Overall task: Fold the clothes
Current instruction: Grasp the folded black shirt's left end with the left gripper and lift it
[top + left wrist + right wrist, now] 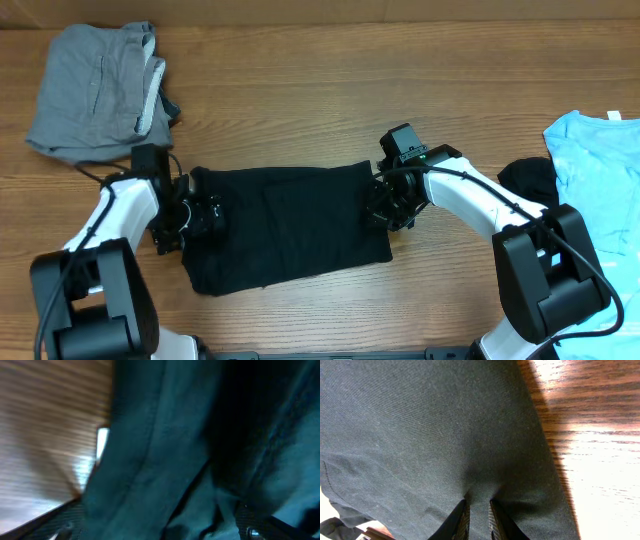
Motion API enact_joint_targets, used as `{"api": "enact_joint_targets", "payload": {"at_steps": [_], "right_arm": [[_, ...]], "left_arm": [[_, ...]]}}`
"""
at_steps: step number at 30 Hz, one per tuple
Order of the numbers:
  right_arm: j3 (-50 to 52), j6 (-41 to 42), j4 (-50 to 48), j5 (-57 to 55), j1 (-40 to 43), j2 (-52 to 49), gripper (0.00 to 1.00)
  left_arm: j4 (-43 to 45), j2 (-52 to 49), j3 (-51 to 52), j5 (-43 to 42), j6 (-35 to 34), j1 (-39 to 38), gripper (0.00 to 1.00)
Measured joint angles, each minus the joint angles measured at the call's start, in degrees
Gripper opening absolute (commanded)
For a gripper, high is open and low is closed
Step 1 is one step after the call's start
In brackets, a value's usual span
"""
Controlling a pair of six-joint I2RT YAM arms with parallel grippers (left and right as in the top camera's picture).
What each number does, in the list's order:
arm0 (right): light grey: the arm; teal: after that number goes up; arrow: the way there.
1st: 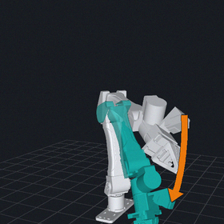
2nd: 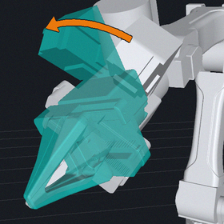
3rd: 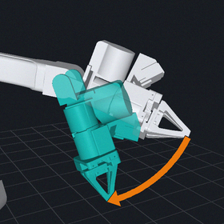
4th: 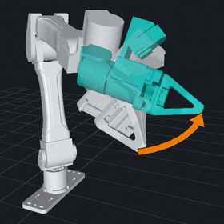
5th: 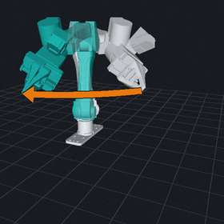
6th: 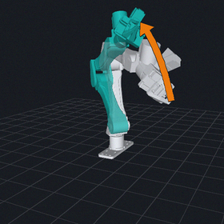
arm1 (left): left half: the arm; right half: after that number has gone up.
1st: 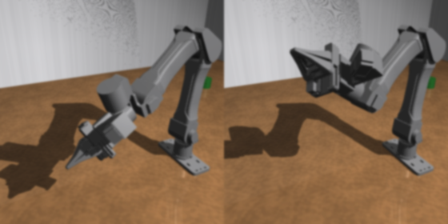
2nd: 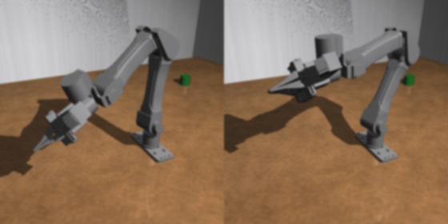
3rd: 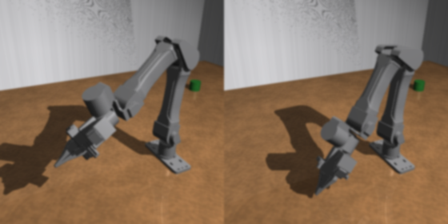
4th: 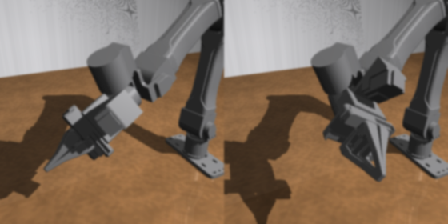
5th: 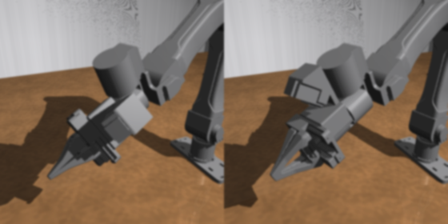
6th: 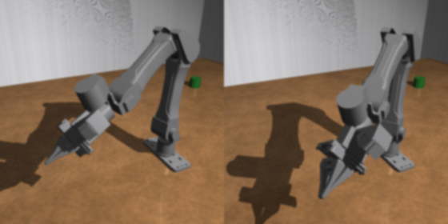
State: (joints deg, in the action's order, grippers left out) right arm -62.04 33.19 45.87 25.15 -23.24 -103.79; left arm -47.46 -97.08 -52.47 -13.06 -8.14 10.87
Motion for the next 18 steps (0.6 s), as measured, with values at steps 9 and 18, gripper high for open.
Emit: {"api": "enact_joint_targets", "payload": {"at_steps": [9,18], "right_arm": [[0.0,-0.24,-0.33,0.13,0.0,0.0,0.17],[-0.07,-0.22,-0.42,0.11,0.0,0.0,0.17]], "left_arm": [[-1.29,-3.67,-1.97,-5.88,13.6,0.59,0.52],[-1.44,-6.71,-1.14,-13.42,18.6,0.57,0.07]]}}
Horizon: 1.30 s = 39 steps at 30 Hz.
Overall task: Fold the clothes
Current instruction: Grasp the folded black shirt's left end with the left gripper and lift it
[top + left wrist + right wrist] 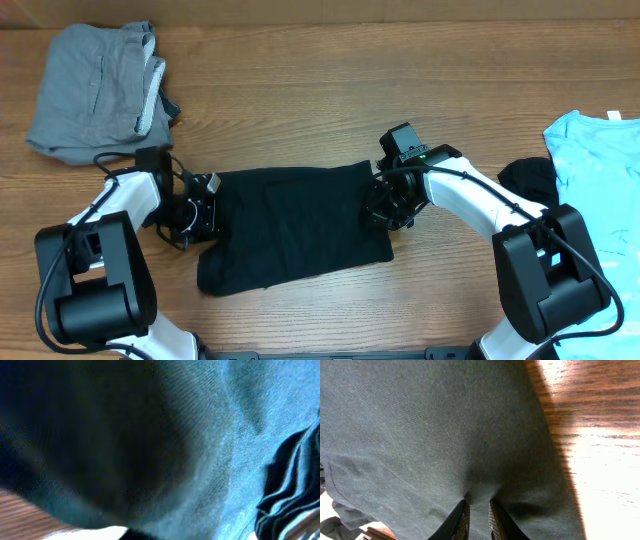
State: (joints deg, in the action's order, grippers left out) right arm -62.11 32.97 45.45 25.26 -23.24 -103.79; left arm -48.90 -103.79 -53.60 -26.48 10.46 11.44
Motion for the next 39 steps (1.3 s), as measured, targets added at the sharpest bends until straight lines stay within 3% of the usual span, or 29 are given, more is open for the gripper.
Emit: {"api": "enact_joint_targets", "payload": {"at_steps": [11,25,33,39], "right_arm": [[0.0,-0.02,0.11,0.02,0.0,0.0,0.17],[0.0,-0.02,0.52,0.04,0.0,0.0,0.17],[0.0,0.0,0.68,0.0,0.0,0.0,0.17],[0.0,-0.02,1.29,-0.04,0.0,0.0,0.17]], "left_arm": [[-6.23,-0.94,-4.74,1.03,0.0,0.42,0.04],[-27.28,0.35,-31.91,7.61,-2.64,3.3,0.04],[-24.81,2.25,-38.58,6.12,-7.5,-7.28,0.05],[-21.05,2.25,-36.48,8.04,-13.79,-18.58,0.18]]}}
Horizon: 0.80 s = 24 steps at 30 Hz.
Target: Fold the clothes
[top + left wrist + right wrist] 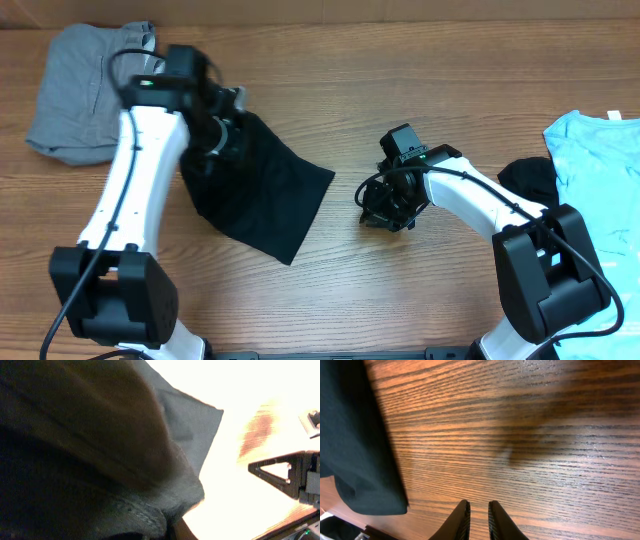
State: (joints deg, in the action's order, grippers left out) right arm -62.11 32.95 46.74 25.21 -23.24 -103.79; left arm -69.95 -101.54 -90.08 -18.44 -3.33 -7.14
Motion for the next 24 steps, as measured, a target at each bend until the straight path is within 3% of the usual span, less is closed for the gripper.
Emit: {"api": "enact_joint_targets", "payload": {"at_steps": [17,21,24], "right_arm": [[0.0,0.02,0.46,-0.48,0.0,0.0,0.17],[0.0,-0.55,0.44,-0.59,0.0,0.0,0.17],[0.0,-2.25,-0.07,-0.61,0.0,0.0,0.21]], "left_arm": [[3.67,-3.61,7.5,3.3,-9.22,-14.91,0.2],[0.22,-3.61,7.48,3.32,-10.1,-15.39,0.17],[-5.05,-3.61,5.7,4.55,-10.12,-14.64,0.21]]}}
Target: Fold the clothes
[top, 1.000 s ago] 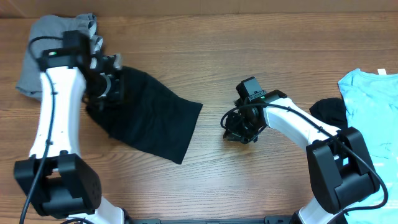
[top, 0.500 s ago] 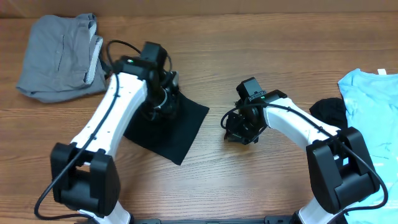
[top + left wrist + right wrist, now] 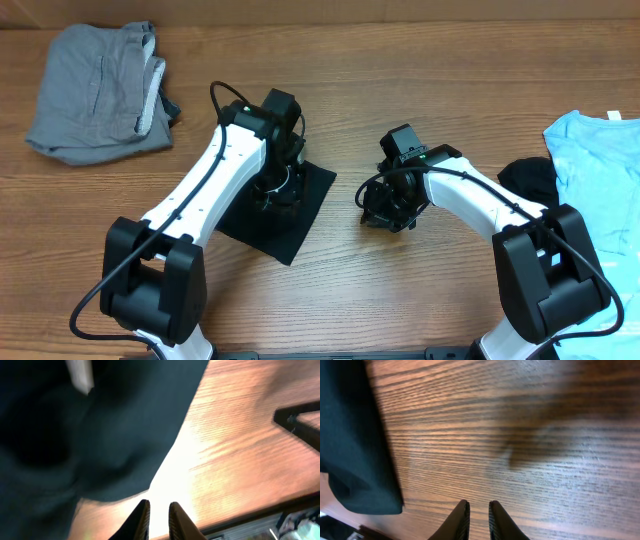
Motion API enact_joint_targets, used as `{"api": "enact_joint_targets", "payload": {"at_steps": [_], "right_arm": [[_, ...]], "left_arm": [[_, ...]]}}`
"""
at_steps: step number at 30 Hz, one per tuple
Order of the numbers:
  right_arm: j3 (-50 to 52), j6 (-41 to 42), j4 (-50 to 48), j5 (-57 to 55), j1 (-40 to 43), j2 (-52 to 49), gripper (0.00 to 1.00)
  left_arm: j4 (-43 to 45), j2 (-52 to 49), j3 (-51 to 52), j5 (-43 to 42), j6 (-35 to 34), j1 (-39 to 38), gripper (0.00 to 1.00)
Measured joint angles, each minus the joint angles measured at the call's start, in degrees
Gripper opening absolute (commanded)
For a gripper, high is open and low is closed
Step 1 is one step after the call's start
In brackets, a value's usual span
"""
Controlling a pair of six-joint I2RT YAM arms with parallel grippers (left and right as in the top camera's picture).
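The black garment [image 3: 300, 218] lies folded into a small slanted patch at mid table. It fills the upper left of the left wrist view [image 3: 100, 420] and shows at the left edge of the right wrist view [image 3: 350, 450]. My left gripper [image 3: 278, 195] hangs low over its upper part. Its fingertips [image 3: 159, 506] are shut with nothing between them, just past the cloth's edge over bare wood. My right gripper [image 3: 383, 215] stands on bare wood to the right of the garment, apart from it, also shut and holding nothing [image 3: 479, 506].
A grey garment [image 3: 95, 80] lies crumpled at the far left corner. At the right edge a light blue shirt [image 3: 598, 170] is spread out, with a small black cloth [image 3: 528, 180] beside it. The wooden table [image 3: 430, 90] is bare between them.
My left gripper held the black garment lifted at the upper left. Now it is at mid table, shut on nothing, and the garment lies flat beneath it. The right arm has not moved.
The black garment lay spread wide, with my left gripper at its left end and the right one shut on its right edge. Later the left gripper held it bunched up at the upper left and the right gripper stood bare. Now it lies as a small folded patch.
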State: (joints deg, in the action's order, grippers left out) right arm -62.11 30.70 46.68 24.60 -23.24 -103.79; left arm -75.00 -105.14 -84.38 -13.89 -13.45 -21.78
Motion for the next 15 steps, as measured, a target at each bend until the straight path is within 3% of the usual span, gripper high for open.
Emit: {"api": "enact_joint_targets", "payload": {"at_steps": [6,11,15], "right_arm": [[-3.23,-7.02,-2.16,2.05,0.0,0.0,0.37],[-11.41,-9.68,-5.18,3.76,0.0,0.0,0.59],[-14.25,-9.03,-12.44,4.44,0.0,0.02,0.63]], "left_arm": [[-7.1,0.0,-8.61,6.58,-0.13,5.25,0.38],[-10.12,0.0,-8.72,9.09,-0.09,8.94,0.49],[-9.33,0.0,-5.09,9.68,-0.13,8.74,0.55]]}}
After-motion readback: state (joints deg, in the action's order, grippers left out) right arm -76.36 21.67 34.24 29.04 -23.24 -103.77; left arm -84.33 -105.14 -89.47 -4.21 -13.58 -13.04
